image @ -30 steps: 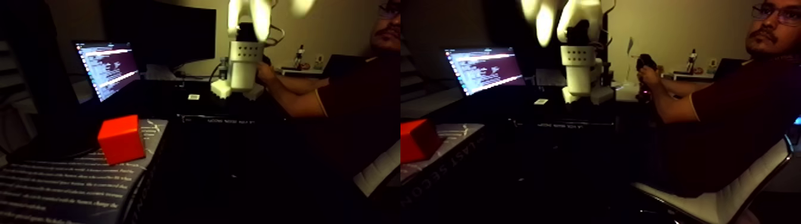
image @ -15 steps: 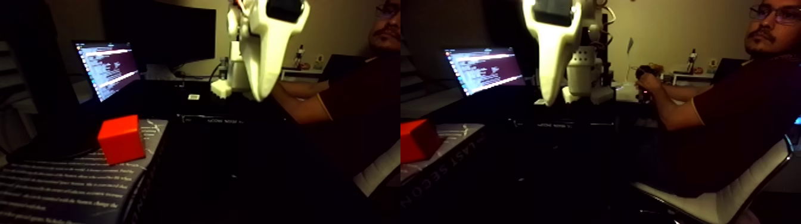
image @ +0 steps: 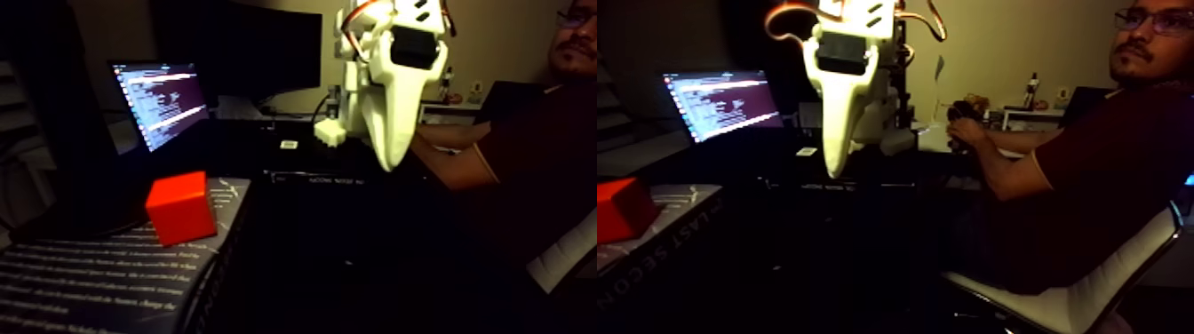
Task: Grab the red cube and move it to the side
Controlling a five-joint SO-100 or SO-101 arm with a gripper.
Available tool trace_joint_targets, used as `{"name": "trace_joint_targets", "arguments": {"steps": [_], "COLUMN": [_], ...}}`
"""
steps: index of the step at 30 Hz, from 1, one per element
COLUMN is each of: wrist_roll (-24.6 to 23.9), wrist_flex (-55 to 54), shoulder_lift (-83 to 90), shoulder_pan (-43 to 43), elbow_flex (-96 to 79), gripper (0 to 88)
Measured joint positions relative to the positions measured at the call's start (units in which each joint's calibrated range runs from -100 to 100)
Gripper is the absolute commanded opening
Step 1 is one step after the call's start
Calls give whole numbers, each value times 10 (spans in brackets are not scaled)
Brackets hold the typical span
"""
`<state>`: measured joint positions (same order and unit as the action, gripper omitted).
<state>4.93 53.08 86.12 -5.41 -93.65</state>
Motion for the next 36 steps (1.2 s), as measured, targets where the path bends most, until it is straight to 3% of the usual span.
{"name": "trace_joint_targets", "arguments": {"steps": [13,36], "wrist_roll": [-2,-2], "wrist_flex": [121,130], "shoulder_lift": [122,132], "shoulder_pan": [0,0], "elbow_flex": [-11,-13], "gripper": [7,12]}}
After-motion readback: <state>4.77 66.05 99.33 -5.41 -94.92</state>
